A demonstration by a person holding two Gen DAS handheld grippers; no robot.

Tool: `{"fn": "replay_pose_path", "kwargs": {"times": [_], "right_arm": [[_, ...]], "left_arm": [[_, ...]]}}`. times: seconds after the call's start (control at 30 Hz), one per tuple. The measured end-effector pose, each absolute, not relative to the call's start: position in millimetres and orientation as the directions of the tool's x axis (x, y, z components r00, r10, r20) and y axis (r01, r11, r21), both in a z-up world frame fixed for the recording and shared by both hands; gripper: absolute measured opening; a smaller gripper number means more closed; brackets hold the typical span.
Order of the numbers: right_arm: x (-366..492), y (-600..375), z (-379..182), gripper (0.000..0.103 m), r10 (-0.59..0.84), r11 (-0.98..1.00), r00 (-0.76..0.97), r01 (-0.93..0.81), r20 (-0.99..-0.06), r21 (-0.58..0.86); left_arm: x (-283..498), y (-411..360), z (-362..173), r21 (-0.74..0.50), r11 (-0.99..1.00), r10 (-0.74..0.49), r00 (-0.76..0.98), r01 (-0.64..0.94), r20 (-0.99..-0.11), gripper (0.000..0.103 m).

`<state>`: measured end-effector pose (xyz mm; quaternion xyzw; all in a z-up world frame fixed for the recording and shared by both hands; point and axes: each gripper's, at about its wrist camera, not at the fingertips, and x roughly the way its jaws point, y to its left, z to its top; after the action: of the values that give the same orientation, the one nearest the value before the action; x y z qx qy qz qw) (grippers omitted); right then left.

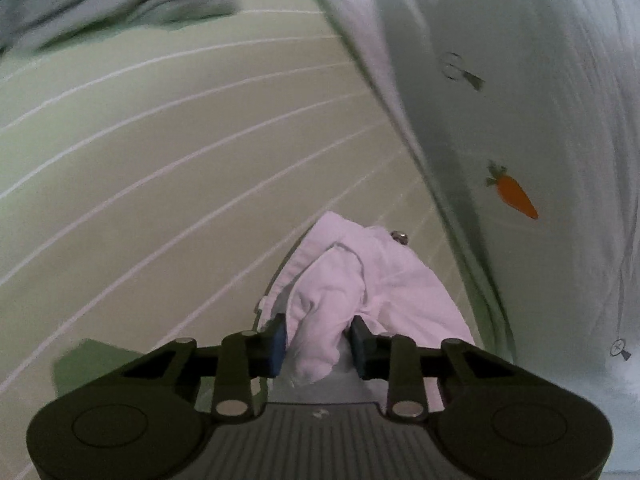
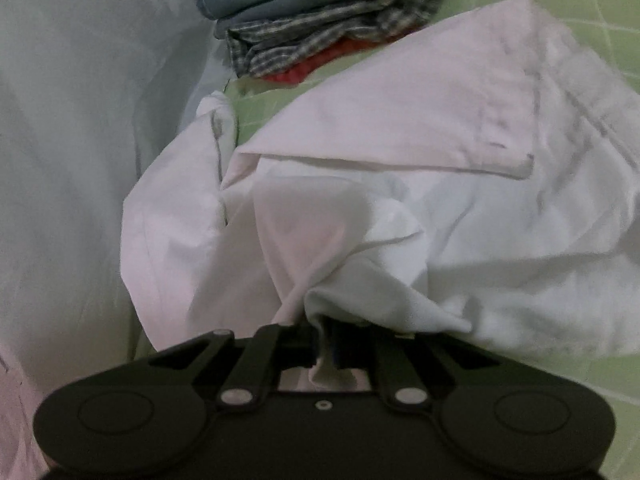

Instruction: Fold clothes

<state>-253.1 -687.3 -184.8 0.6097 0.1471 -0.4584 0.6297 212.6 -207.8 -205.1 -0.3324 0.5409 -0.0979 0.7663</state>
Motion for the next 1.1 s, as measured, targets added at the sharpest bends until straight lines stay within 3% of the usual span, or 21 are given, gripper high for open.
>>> {"fn": "replay_pose_path", "kwargs": {"times": [0.2,0.57,0.73,0.9,1.0,1.1], "right_arm": [[-270.3,-654.7,-145.3,0.005,-0.467,-0.055,0.499,0.808,-0.73,0.587],[-354.9,-596.9,-40.8,0.004,-0.678,0.154,0.471,0.841,-0.563,0.518],[-397.6,-581.8,-13.1,0.004,-0.709,0.182,0.516,0.792,-0.481,0.582],[-428.9,-558.6,-30.1,0.004,-0.687,0.156,0.508,0.802,-0.52,0.576],[-435.1,-541.5,-59.9,0.005,-0.605,0.152,0.49,0.845,-0.628,0.513],[-436.4,-526.2,-93.7,0.01,-0.498,0.135,0.477,0.868,-0.725,0.478]], "left_arm": [[197.0,-188.4,-171.7,-0.593,0.792,-0.482,0.447,-0.145,-0.753,0.024],[125.5,-103.4,-99.6,-0.608,0.783,-0.43,0.591,-0.133,-0.682,0.017],[101.0,-78.5,-63.3,-0.614,0.782,-0.416,0.644,-0.106,-0.642,0.015],[65.5,-46.4,-59.8,-0.592,0.795,-0.372,0.663,-0.134,-0.65,0.015],[51.1,-25.0,-80.3,-0.523,0.824,-0.293,0.626,-0.218,-0.723,0.017],[38.5,-18.1,-101.6,-0.429,0.868,-0.234,0.553,-0.252,-0.8,0.026]]}}
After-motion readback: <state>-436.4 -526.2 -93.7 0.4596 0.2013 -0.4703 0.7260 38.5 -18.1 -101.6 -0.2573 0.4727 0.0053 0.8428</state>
